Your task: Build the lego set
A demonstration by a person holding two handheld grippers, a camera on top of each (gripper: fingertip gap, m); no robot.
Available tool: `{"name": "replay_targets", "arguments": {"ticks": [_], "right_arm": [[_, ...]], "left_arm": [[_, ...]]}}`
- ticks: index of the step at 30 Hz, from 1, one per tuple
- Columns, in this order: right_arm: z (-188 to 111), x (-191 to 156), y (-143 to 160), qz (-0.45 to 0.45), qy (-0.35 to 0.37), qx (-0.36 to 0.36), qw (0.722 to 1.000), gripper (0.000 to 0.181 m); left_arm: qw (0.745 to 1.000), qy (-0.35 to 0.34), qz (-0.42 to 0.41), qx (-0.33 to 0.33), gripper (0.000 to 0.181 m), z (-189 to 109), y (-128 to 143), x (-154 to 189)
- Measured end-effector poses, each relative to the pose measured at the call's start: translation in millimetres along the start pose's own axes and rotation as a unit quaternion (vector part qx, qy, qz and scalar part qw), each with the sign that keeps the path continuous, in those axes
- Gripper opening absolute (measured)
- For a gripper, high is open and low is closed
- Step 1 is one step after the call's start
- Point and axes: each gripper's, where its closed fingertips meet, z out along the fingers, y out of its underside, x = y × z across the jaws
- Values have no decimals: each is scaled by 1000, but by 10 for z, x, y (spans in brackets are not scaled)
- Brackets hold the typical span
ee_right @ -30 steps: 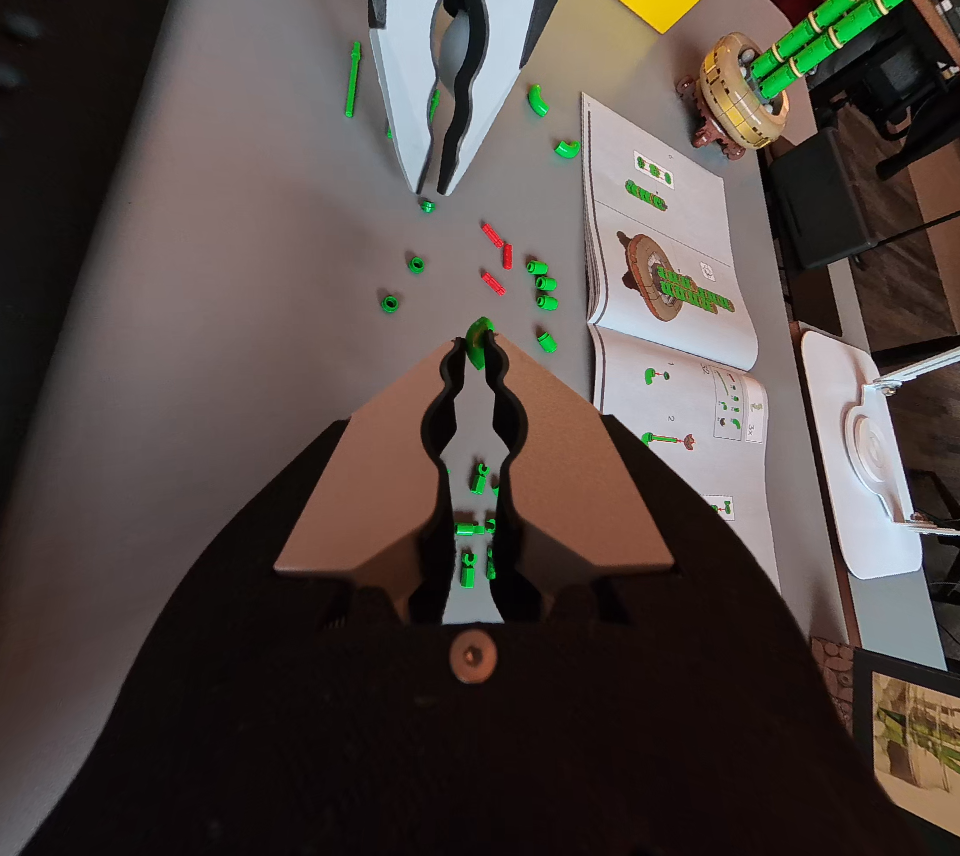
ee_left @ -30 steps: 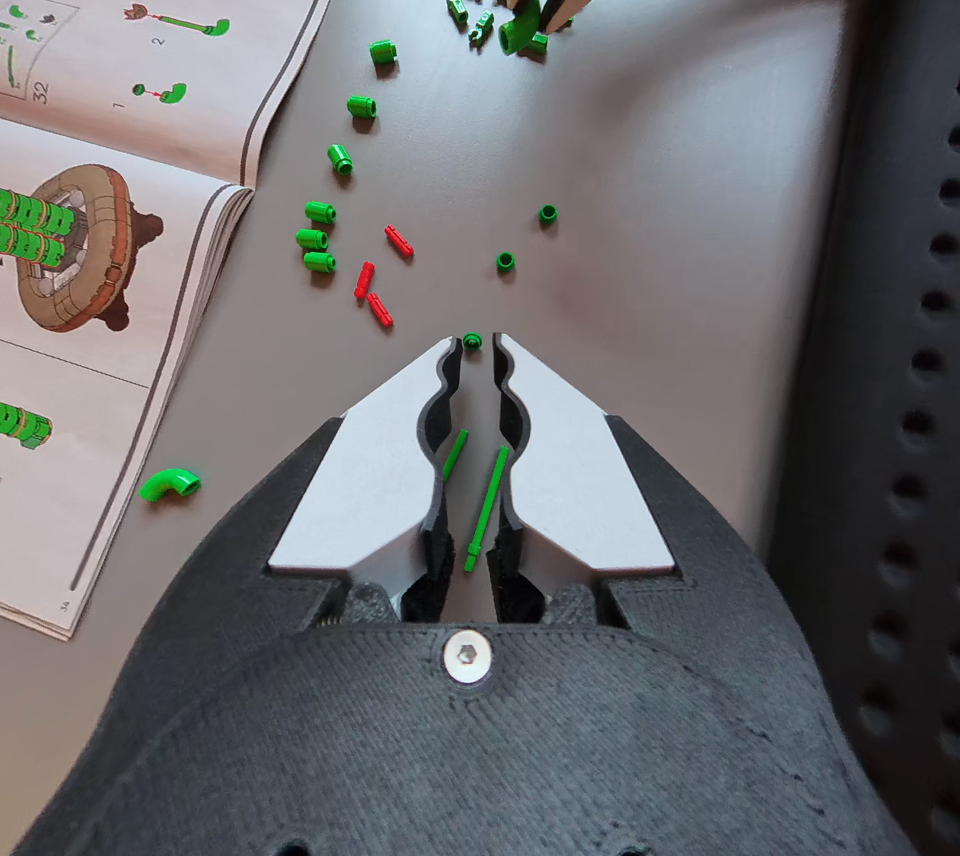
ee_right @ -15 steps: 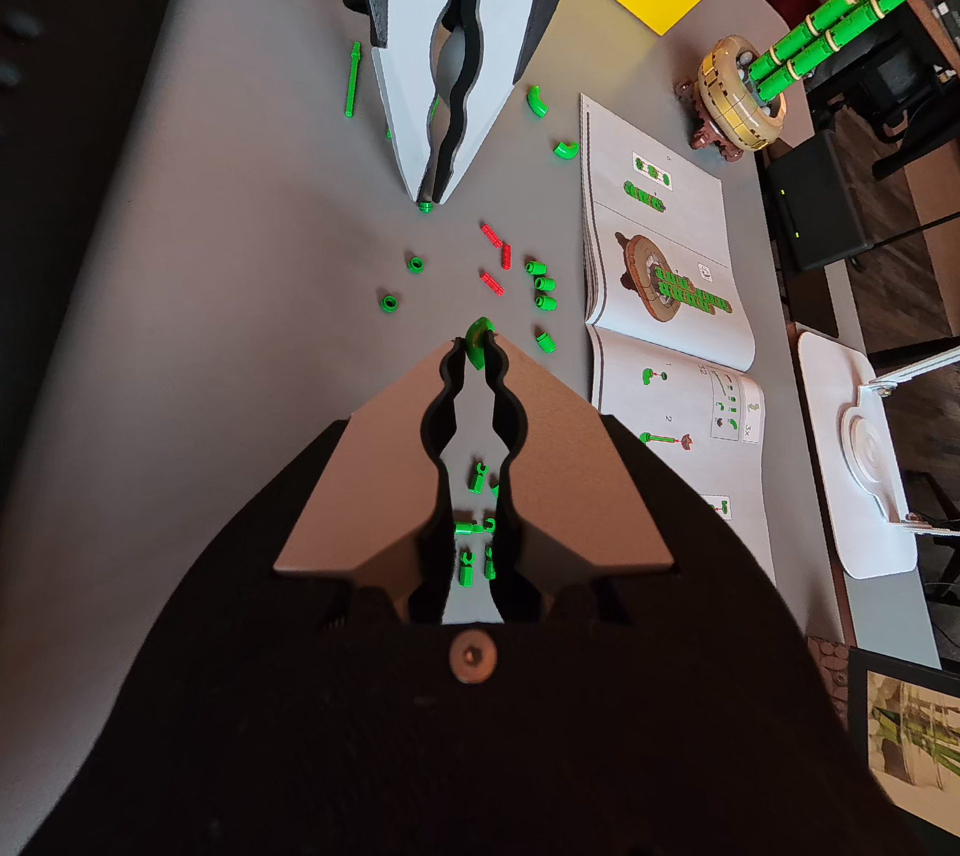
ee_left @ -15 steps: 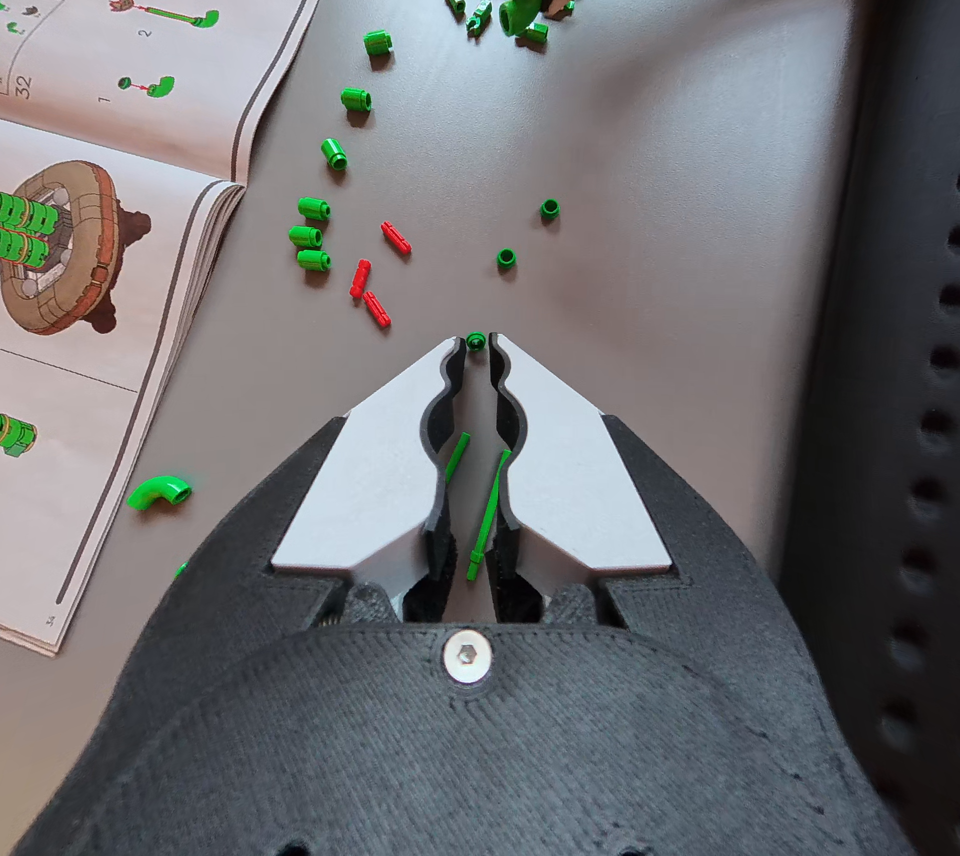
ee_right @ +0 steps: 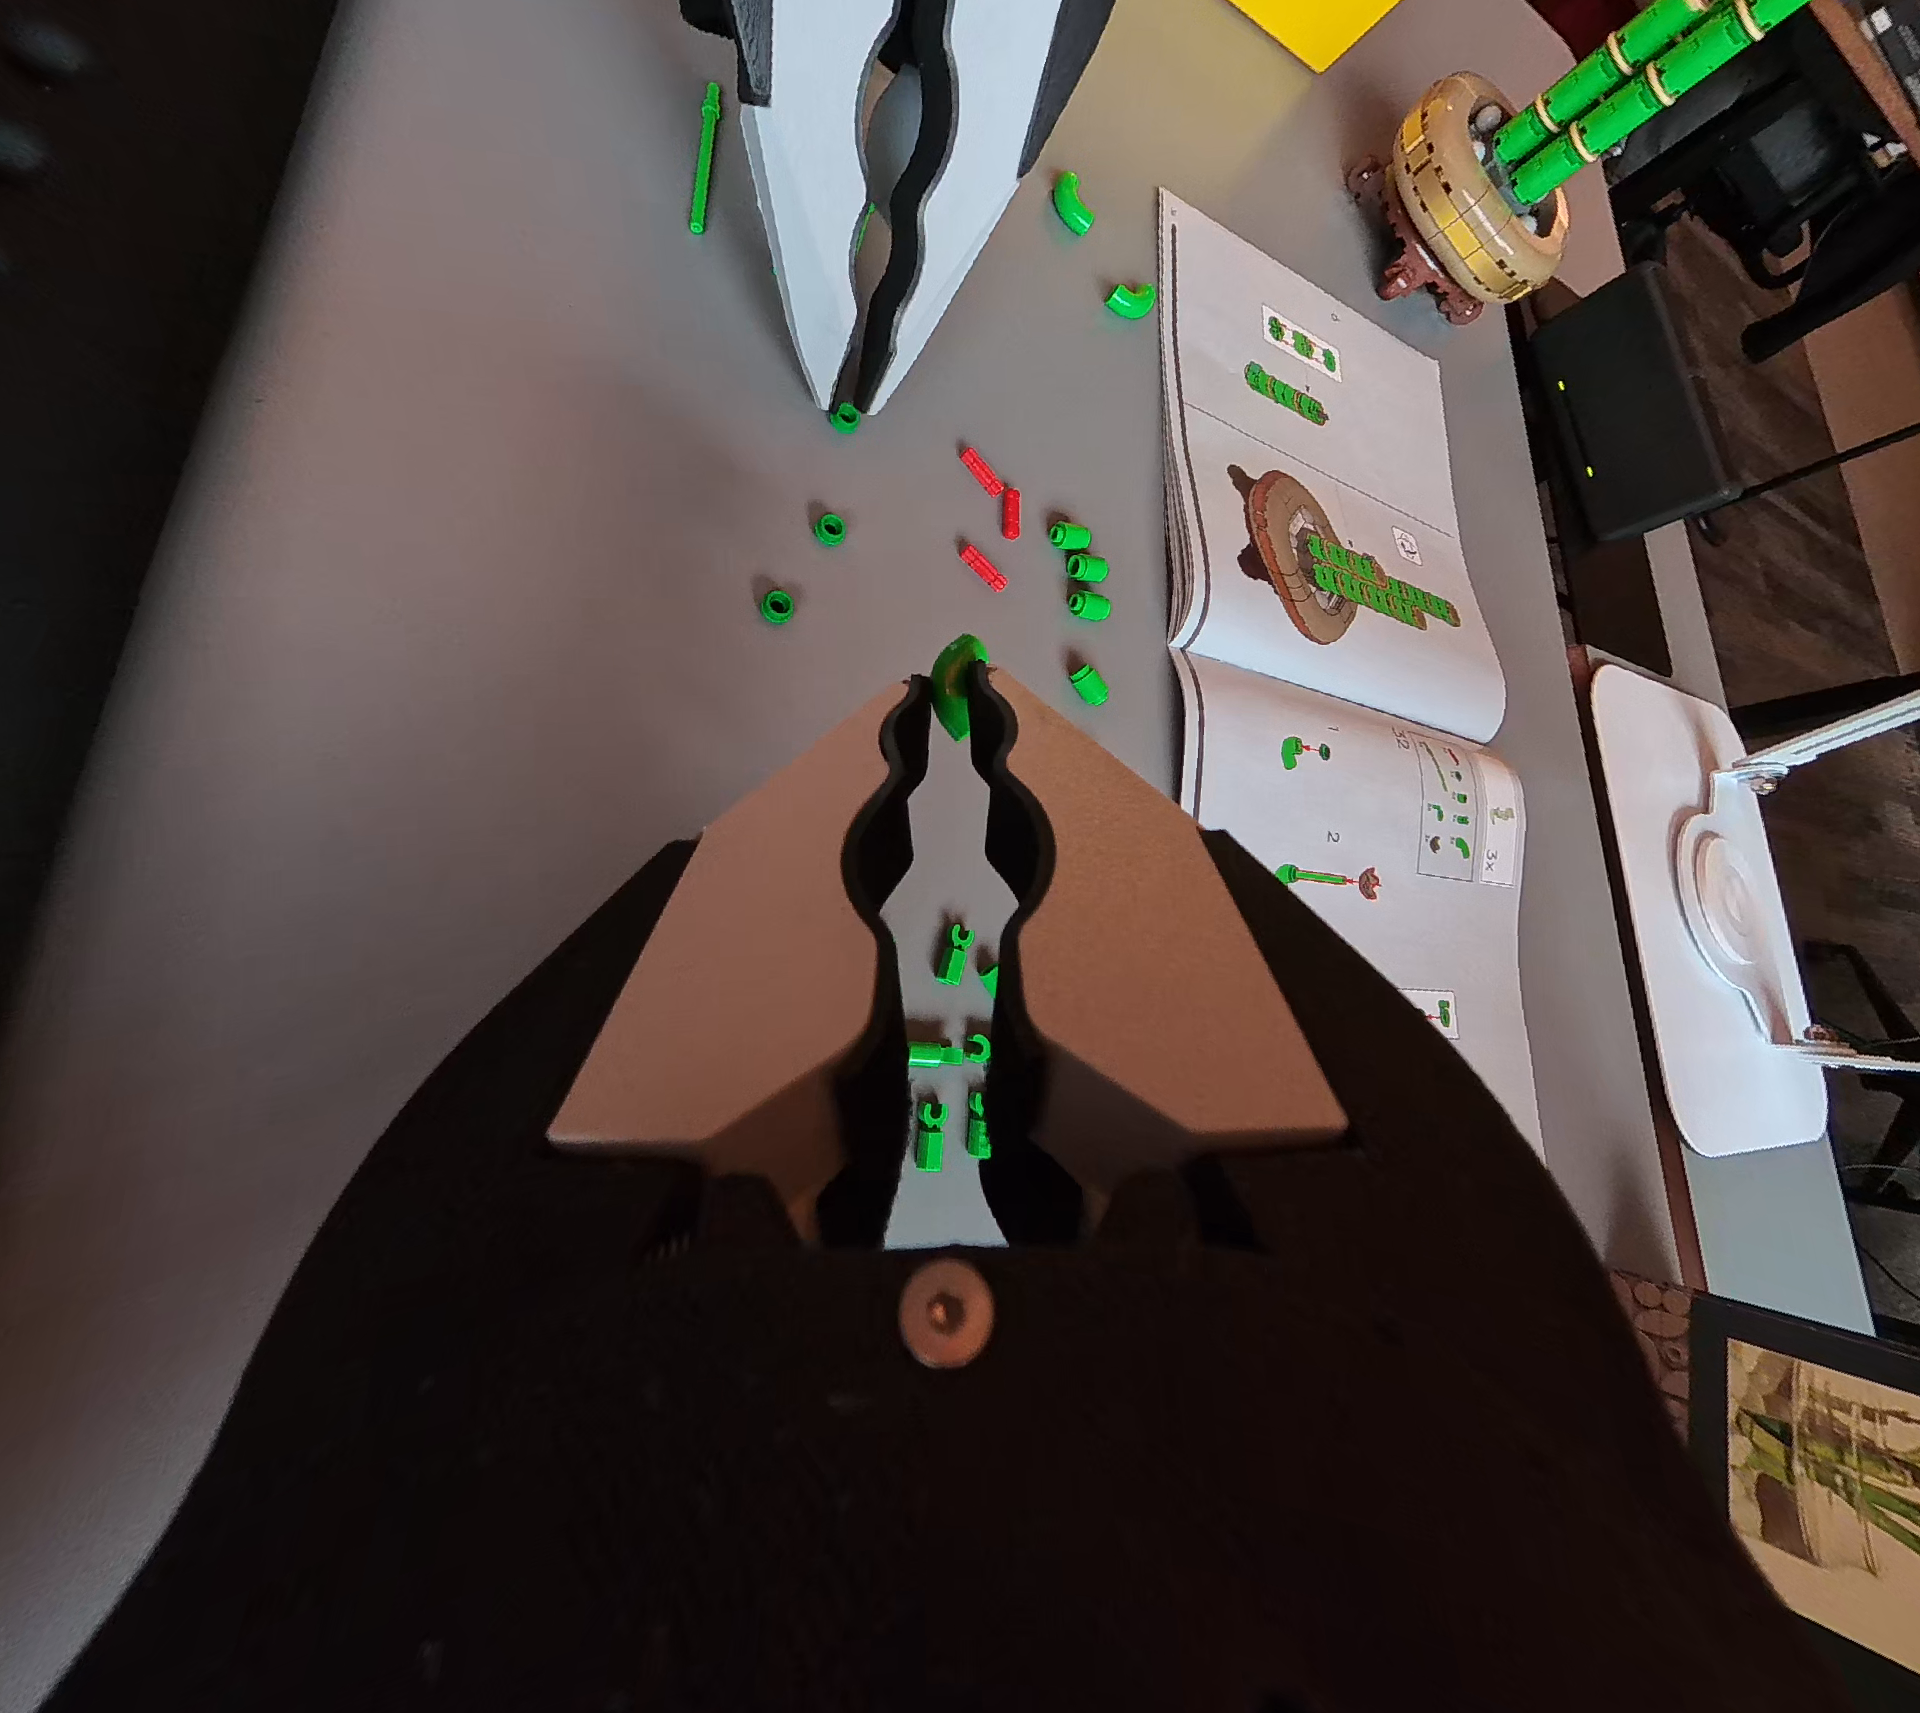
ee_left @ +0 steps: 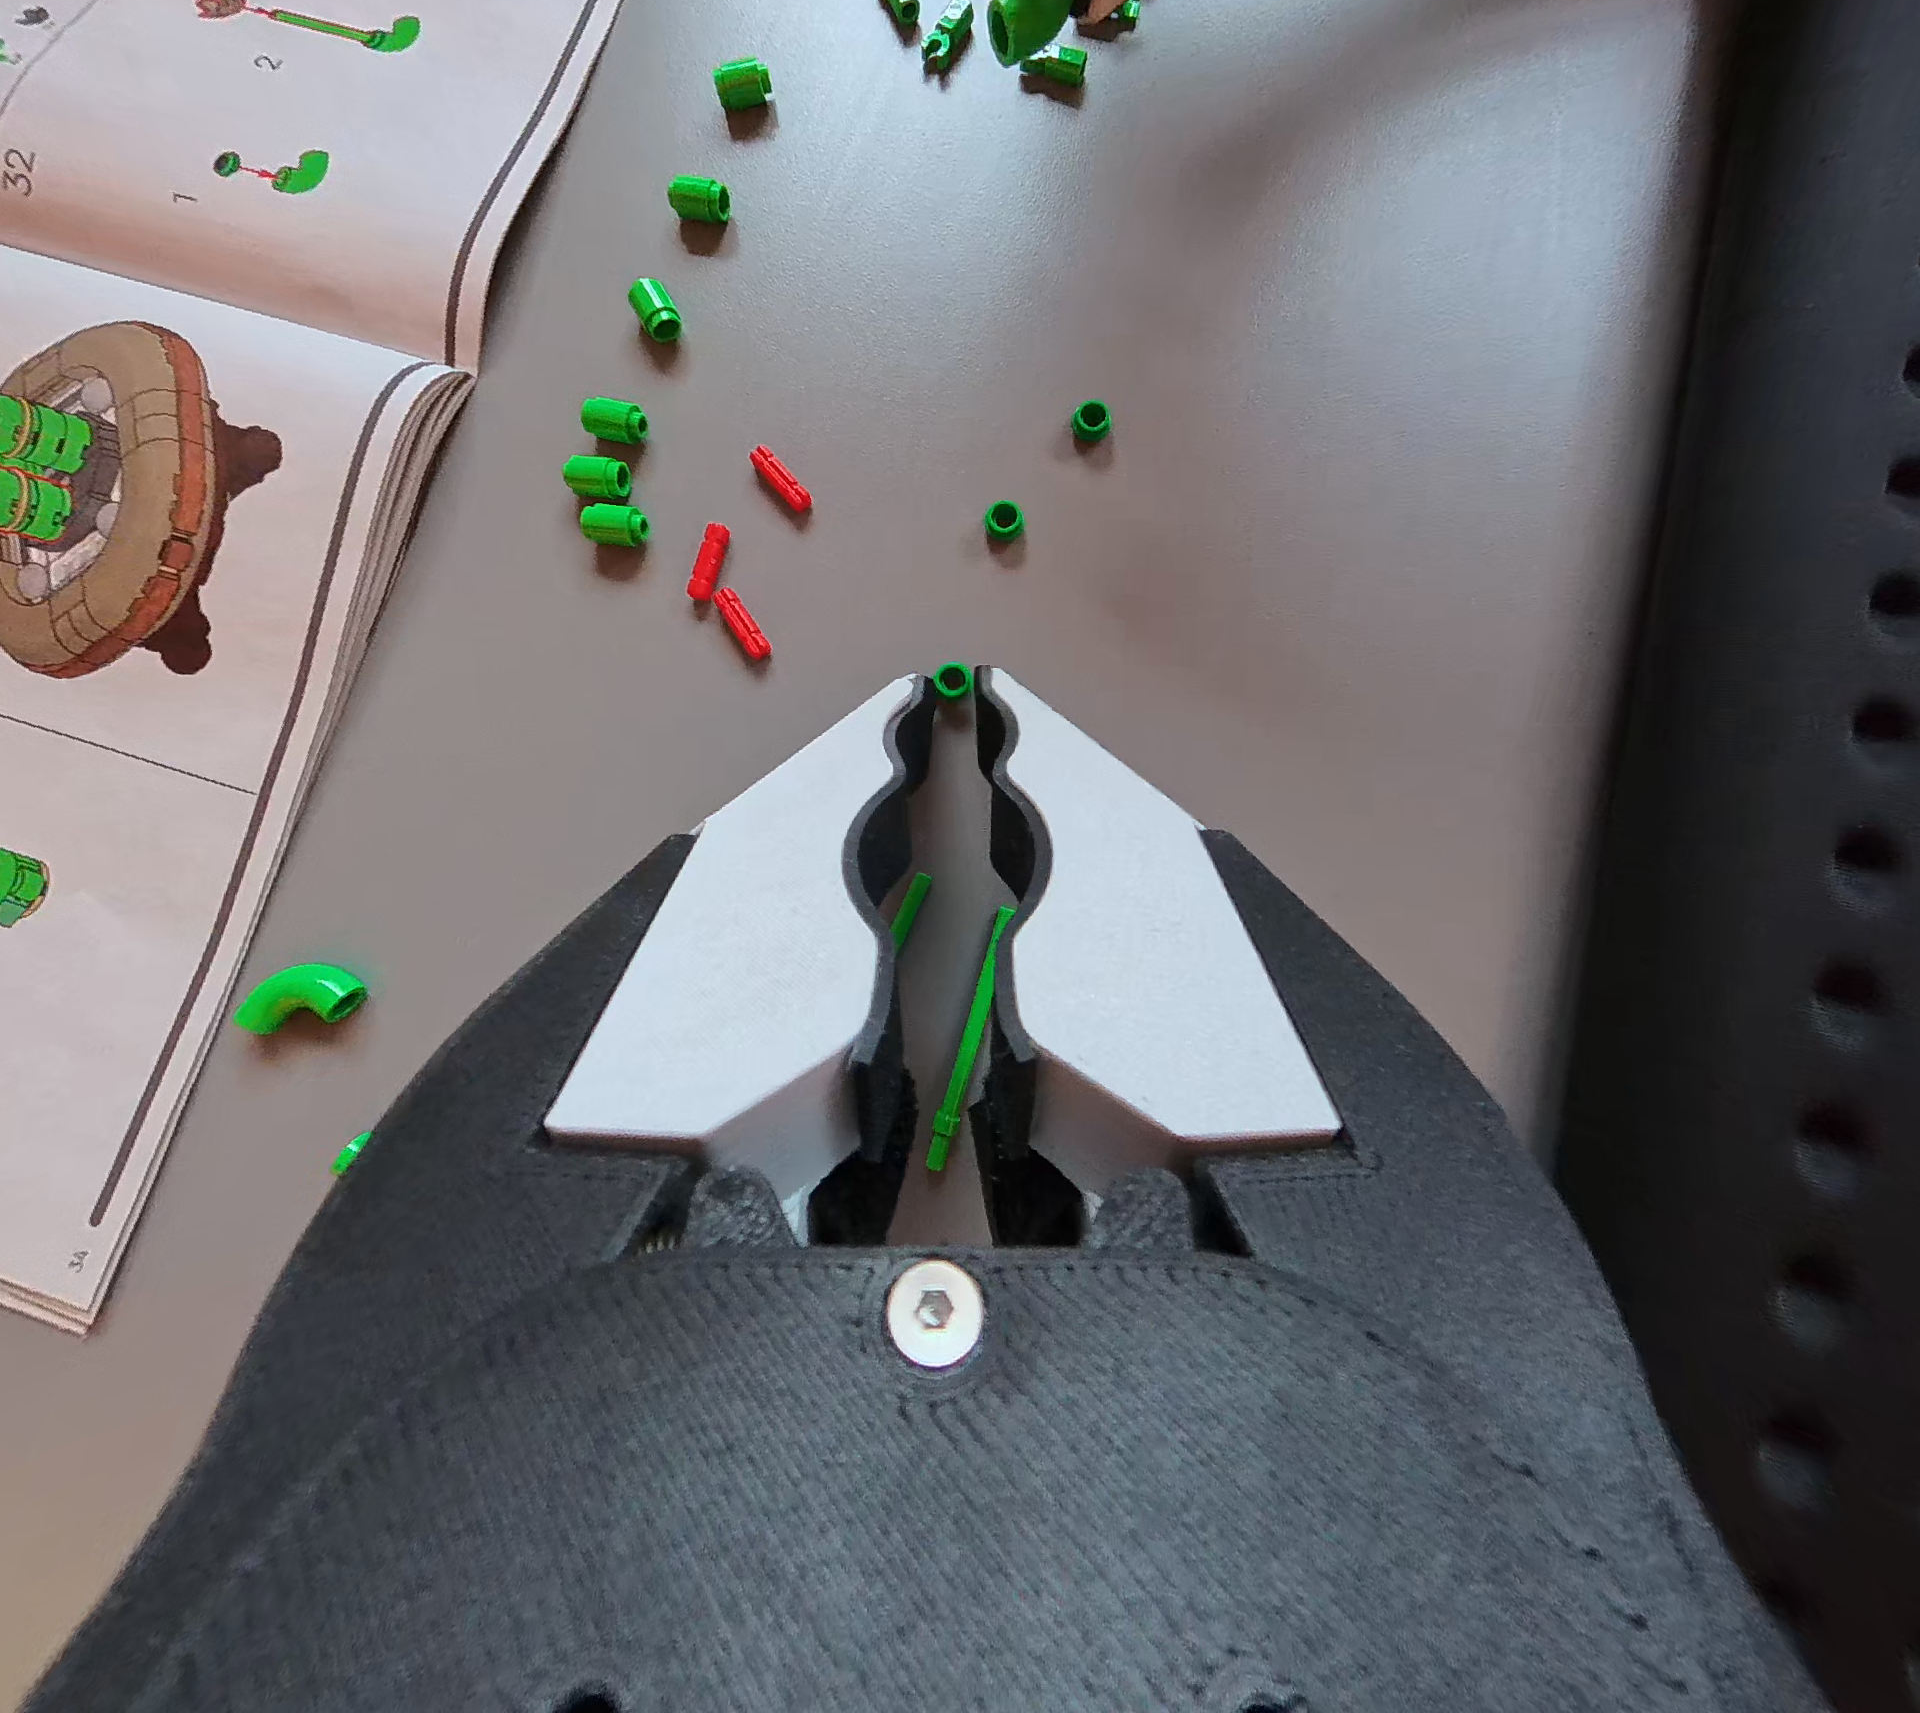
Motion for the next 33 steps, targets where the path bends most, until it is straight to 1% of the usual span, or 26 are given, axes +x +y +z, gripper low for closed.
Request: {"name": "replay_targets", "arguments": {"ticks": [19,22,24,28,31,32,33], "right_arm": [[-2,4,11,1,0,-2,1000,5],[-7,8,12,1,1,-3,1000,5],[-8,9,11,1,1,-3,1000,5],[-4,9,17,2,1,-4,1000,5],[0,8,31,2,0,-6,1000,5],[-2,11,33,2,1,-7,1000,5],[-5,14,32,2,2,-6,1000,5]], "left_arm": [[1000,-3,11,-9,7,-8,-43,-9],[1000,3,2,-8,7,-22,-55,-2],[1000,3,-25,-5,6,-68,-85,-44],[993,41,-92,-55,7,-155,-76,-38],[992,56,-97,-60,12,-150,-186,0],[991,59,-97,-70,14,-135,-186,15],[991,53,-94,-83,20,-115,-164,5]]}}
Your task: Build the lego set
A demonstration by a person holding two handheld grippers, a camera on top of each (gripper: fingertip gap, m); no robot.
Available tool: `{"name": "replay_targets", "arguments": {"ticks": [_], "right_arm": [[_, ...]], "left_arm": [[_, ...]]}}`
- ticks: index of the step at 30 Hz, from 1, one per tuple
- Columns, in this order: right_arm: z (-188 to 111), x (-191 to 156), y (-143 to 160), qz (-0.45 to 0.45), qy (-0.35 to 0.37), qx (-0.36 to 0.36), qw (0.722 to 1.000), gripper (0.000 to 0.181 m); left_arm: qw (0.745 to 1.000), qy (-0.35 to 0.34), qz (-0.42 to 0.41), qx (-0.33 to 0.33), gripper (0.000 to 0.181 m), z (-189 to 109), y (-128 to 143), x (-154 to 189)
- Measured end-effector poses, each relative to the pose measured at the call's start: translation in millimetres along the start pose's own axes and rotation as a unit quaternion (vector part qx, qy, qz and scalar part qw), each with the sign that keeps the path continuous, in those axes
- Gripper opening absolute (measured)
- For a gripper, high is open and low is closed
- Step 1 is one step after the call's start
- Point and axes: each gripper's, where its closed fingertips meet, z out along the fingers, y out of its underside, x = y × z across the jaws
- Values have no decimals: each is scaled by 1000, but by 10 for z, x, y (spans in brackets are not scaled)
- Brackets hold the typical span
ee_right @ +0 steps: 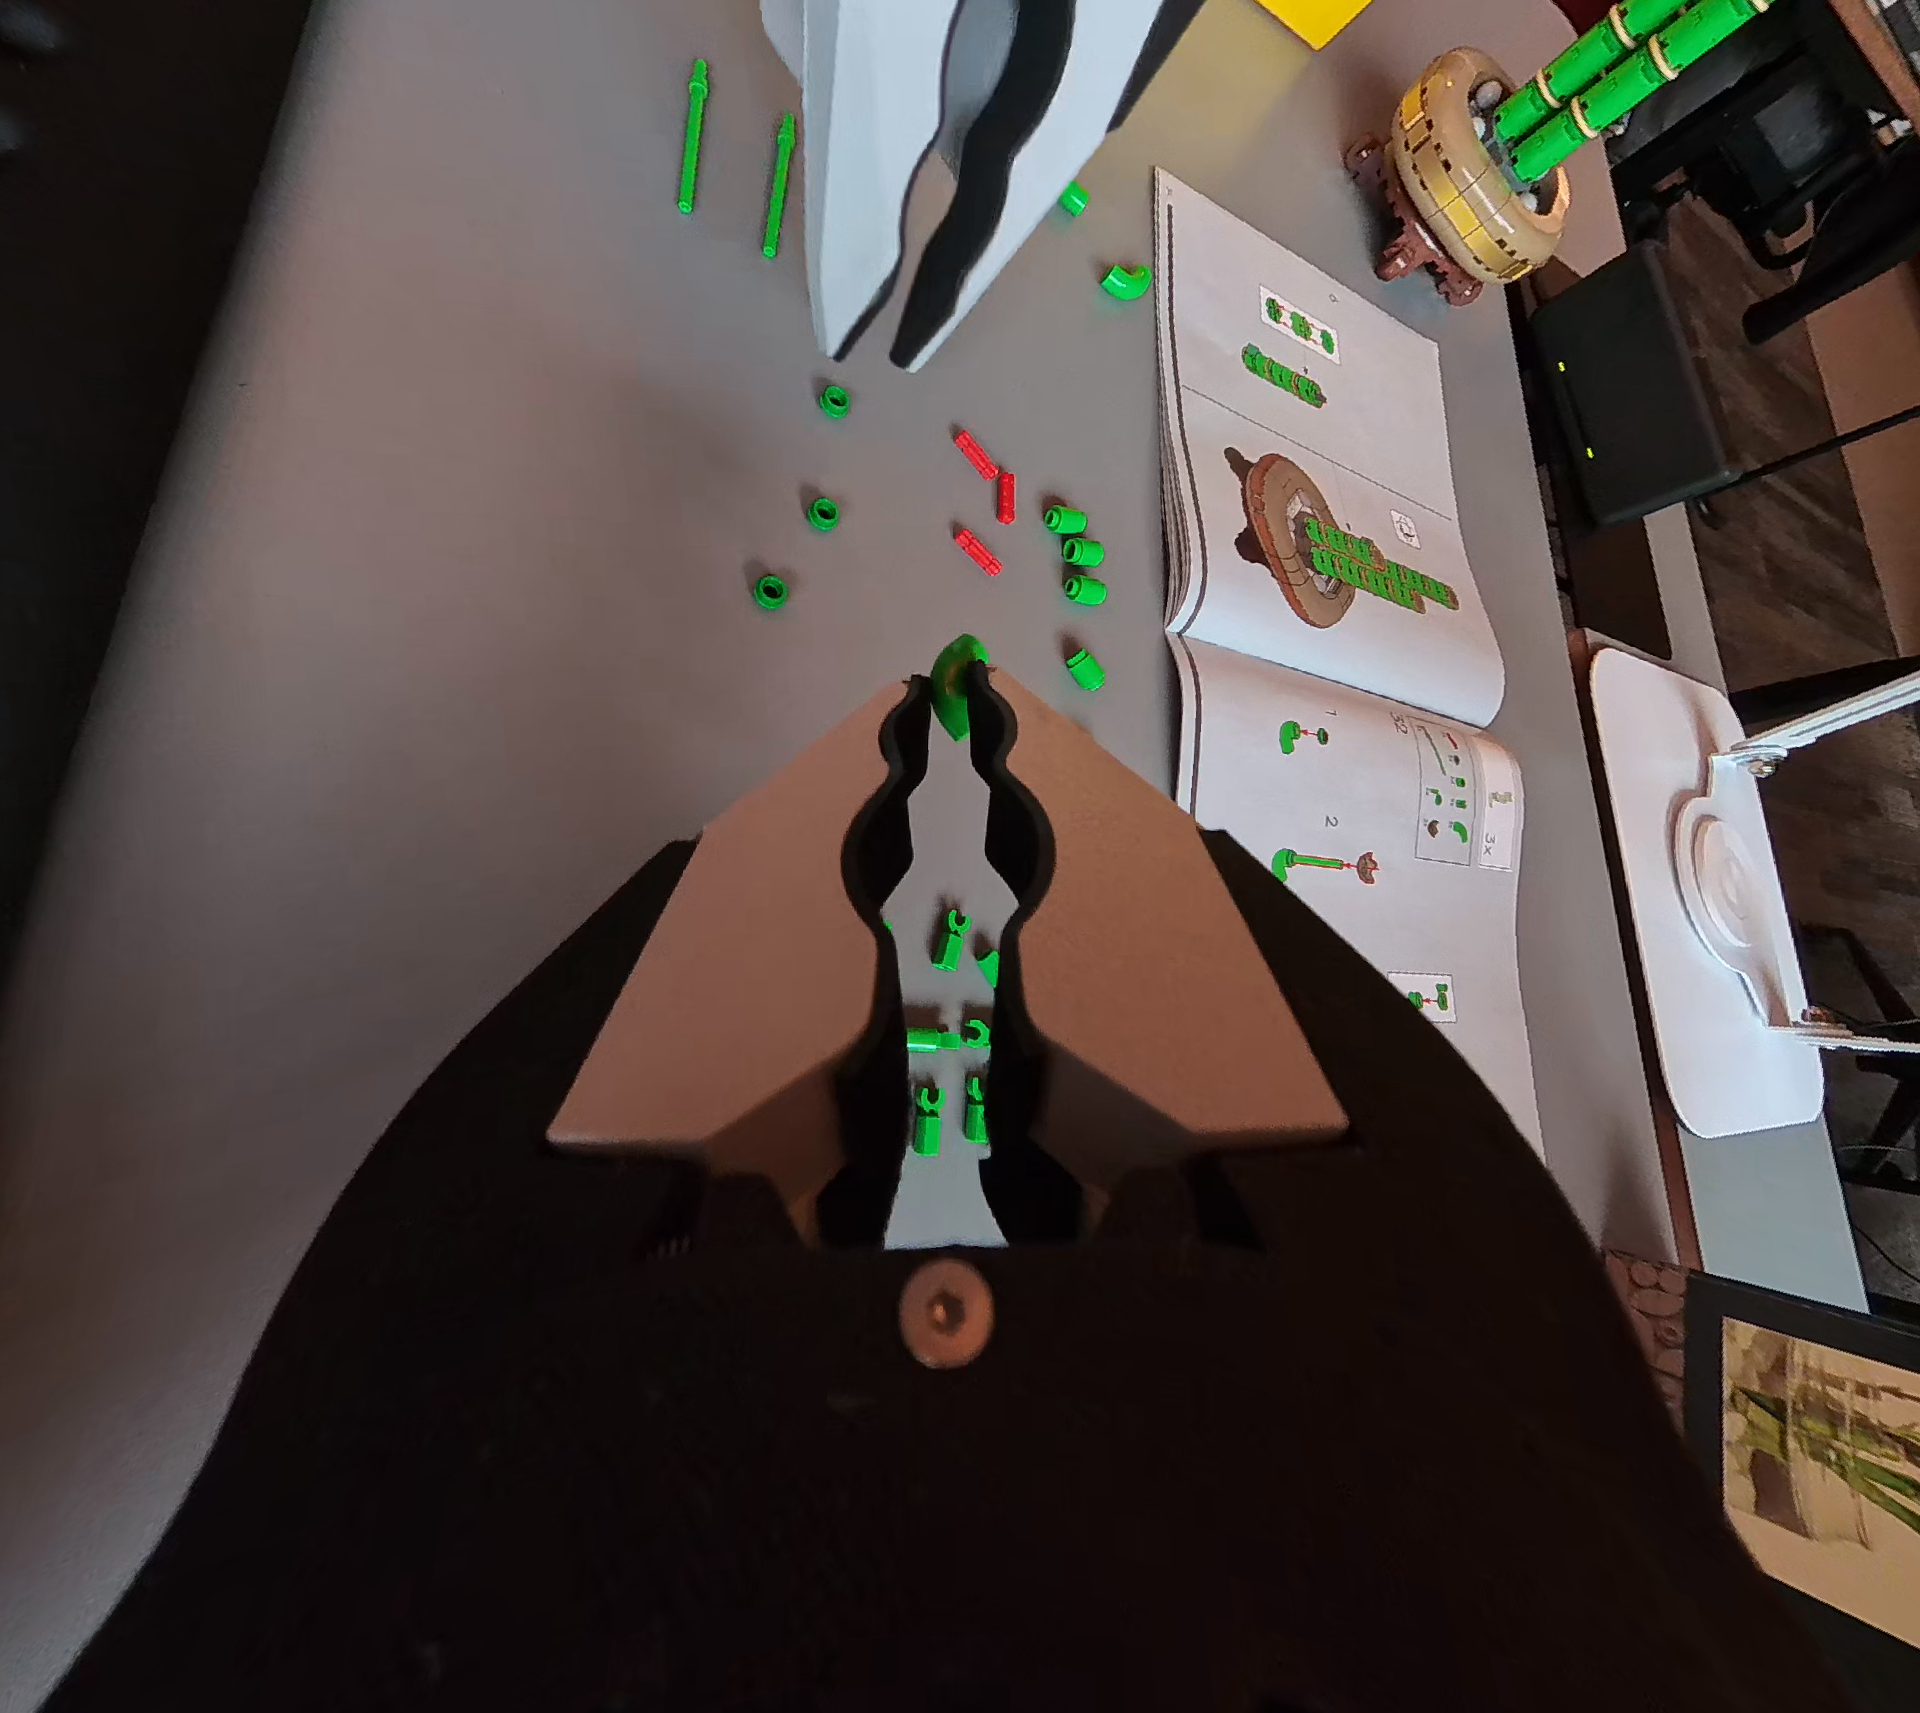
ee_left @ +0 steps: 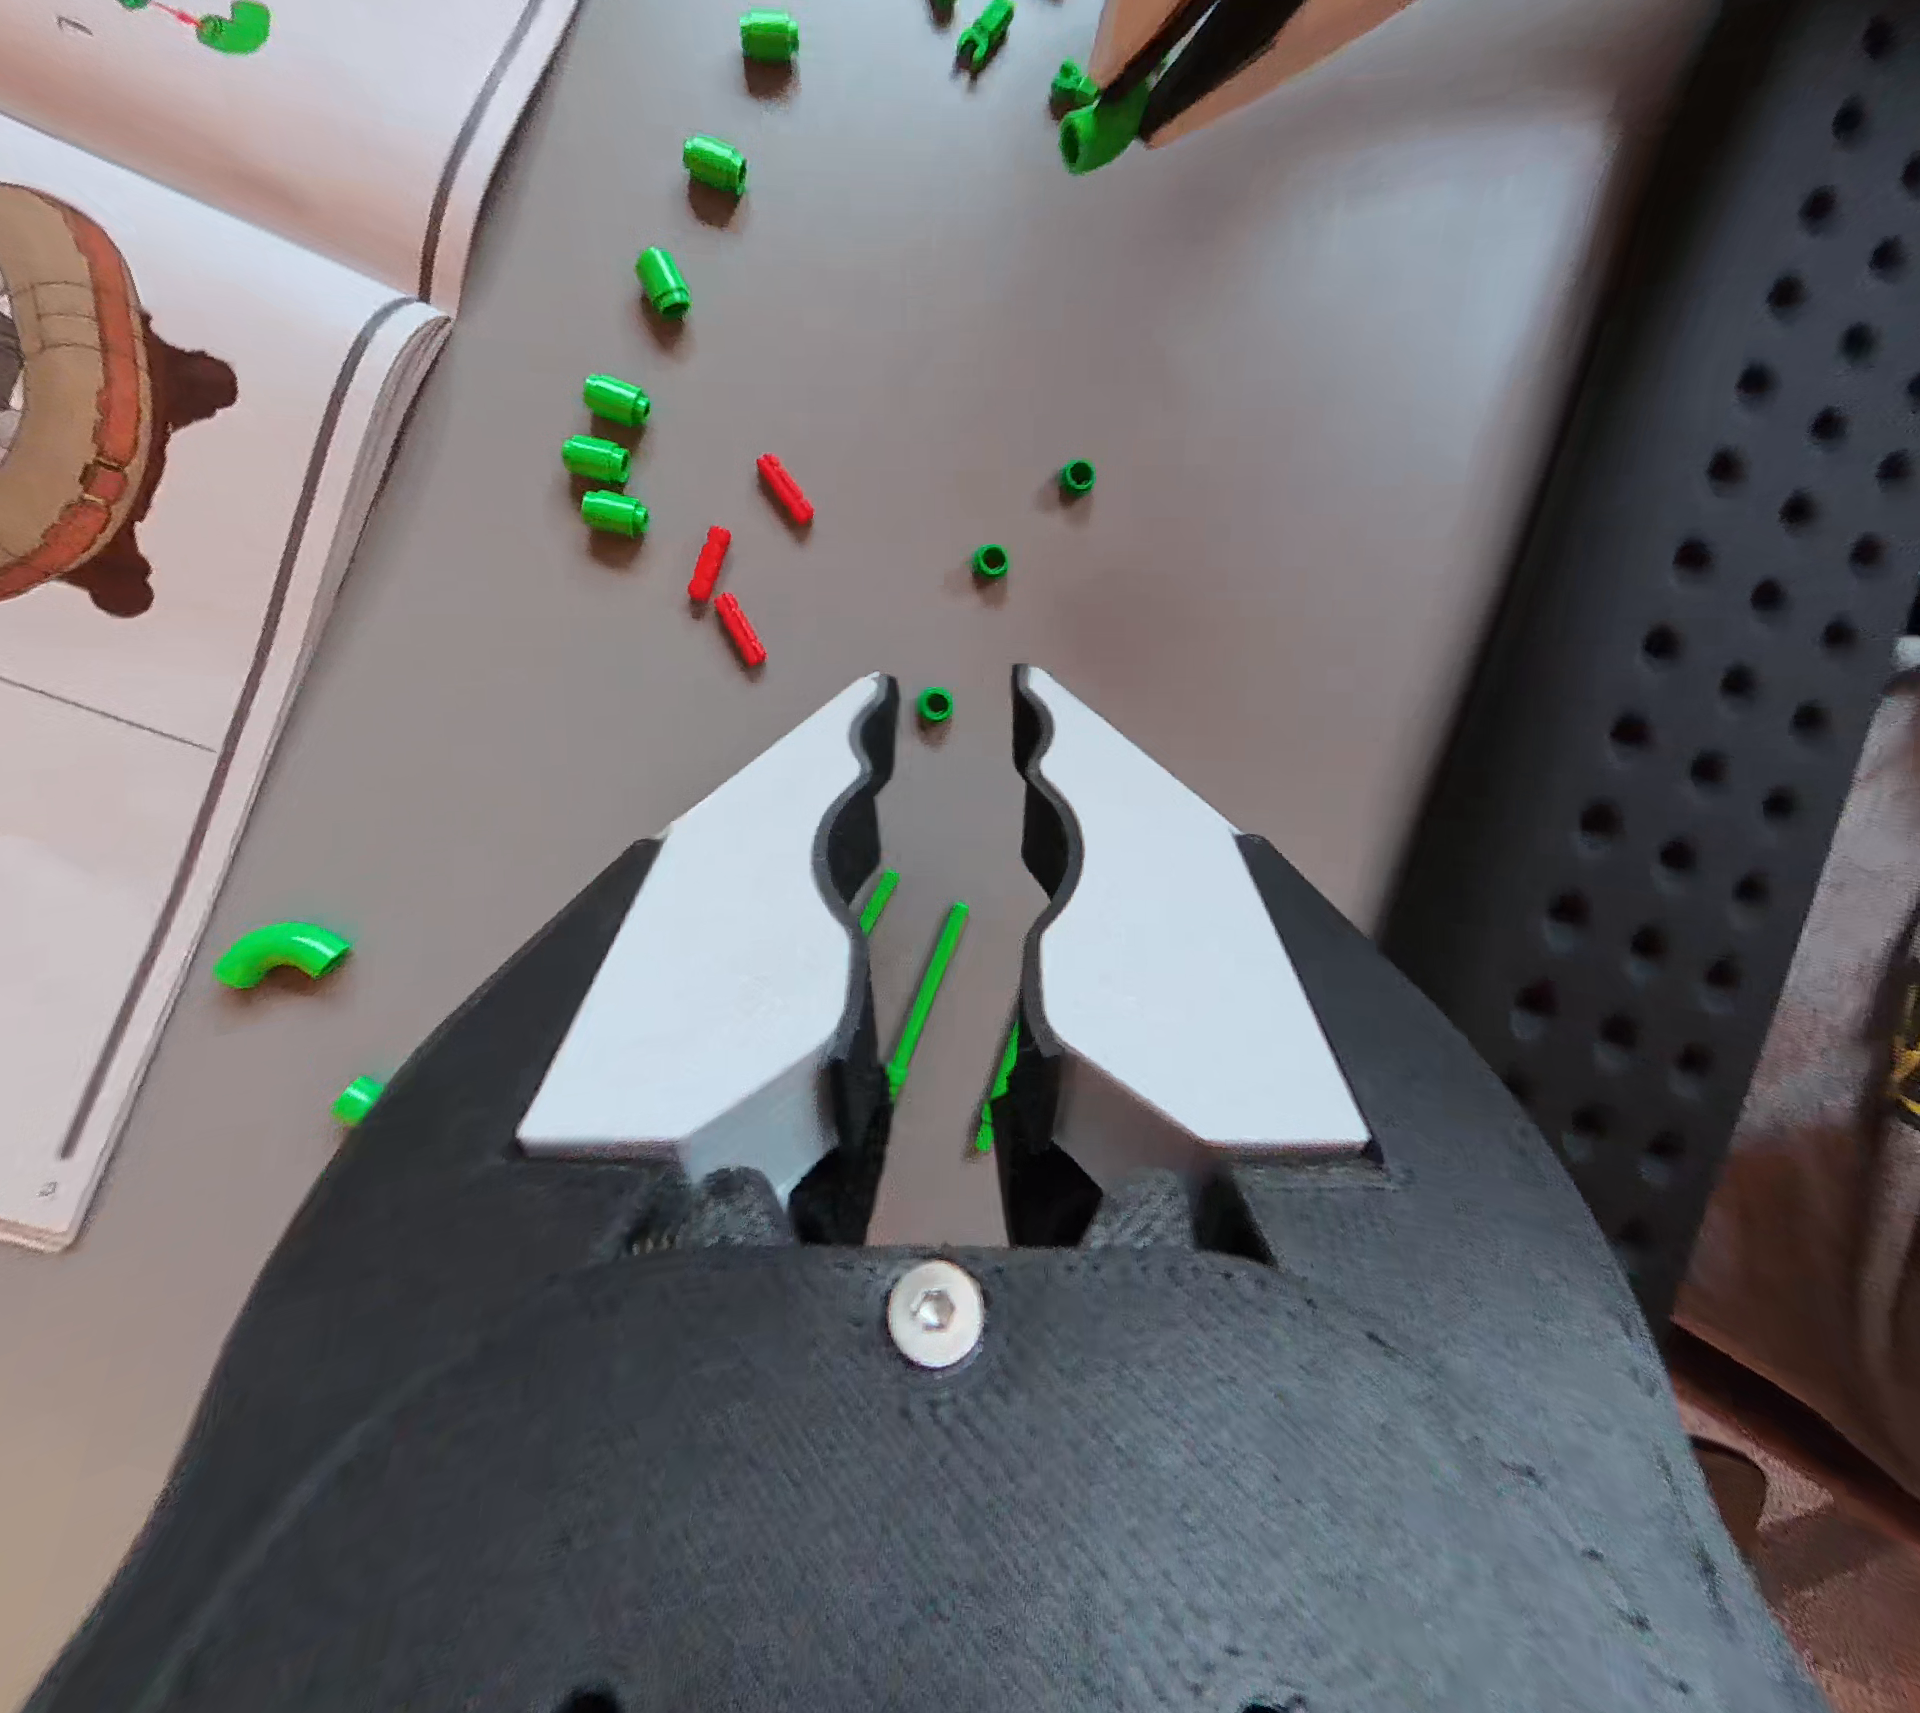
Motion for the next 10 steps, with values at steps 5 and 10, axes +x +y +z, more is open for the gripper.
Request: {"name": "replay_targets", "arguments": {"ticks": [5,10], "right_arm": [[-17,14,-5,1,3,2,1000,5],[-19,11,-8,0,2,3,1000,5]], "left_arm": [[999,-31,27,-28,23,93,86,-38],[998,-39,39,-26,13,108,86,-57]]}}
